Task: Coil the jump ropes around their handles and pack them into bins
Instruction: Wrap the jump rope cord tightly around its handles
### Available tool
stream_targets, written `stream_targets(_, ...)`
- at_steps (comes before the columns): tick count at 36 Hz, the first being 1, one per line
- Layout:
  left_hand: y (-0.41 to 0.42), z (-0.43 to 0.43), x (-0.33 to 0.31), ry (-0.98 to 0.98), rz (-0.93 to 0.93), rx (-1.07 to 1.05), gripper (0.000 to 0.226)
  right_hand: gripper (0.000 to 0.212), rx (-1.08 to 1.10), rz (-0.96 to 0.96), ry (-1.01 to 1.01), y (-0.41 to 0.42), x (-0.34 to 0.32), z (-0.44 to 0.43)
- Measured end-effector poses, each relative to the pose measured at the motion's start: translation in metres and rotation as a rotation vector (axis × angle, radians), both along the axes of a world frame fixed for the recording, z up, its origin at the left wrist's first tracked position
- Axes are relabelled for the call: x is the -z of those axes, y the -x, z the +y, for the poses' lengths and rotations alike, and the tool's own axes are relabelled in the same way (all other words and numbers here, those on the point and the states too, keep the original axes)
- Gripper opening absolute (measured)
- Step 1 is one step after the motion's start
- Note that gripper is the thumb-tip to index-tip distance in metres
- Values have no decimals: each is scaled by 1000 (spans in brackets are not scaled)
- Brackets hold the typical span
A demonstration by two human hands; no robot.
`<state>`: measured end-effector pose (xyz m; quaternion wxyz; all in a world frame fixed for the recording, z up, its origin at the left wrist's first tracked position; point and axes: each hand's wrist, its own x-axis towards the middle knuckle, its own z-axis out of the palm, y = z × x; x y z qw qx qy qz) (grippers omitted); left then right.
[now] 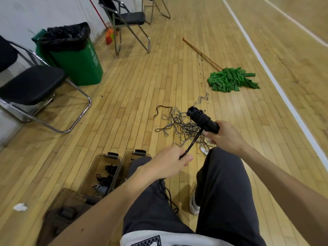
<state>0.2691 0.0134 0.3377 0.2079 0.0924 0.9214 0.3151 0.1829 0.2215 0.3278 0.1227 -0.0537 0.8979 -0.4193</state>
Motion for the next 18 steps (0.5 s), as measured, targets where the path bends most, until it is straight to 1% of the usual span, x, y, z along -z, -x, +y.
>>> stream_targets(2,1,0,-8,94,90,37,43,11,-9,-23,-26,0,5,2)
stream_targets(4,4,0,-12,135,149,50,42,12,-10,-26,-36,-1,8,3)
stream_targets(8,5,-2,-15,99,207,66,41,14,-2,-36,-57,-2,13,3)
stream_targets(9,5,-3,-15,59,200,63,39,13,2,-37,-63,-2,14,2)
stream_targets(10,6,-4,-15,-27,166,40,36,13,6,-35,-66,-2,14,2)
stream_targets(13,8,-7,-13,-486,-18,-138,21,16,40,-7,-68,1,15,0)
stream_targets(15,7,-6,-13,-675,-108,-211,23,18,63,23,-75,2,14,-2)
stream_targets(16,5,-5,-13,-718,-144,-214,25,18,70,37,-88,2,15,-2)
stream_targets(17,3,-3,-14,-710,-167,-206,26,18,74,54,-110,2,15,-2)
stream_targets(18,1,-2,-15,-627,-153,-190,26,17,73,70,-138,1,16,-3)
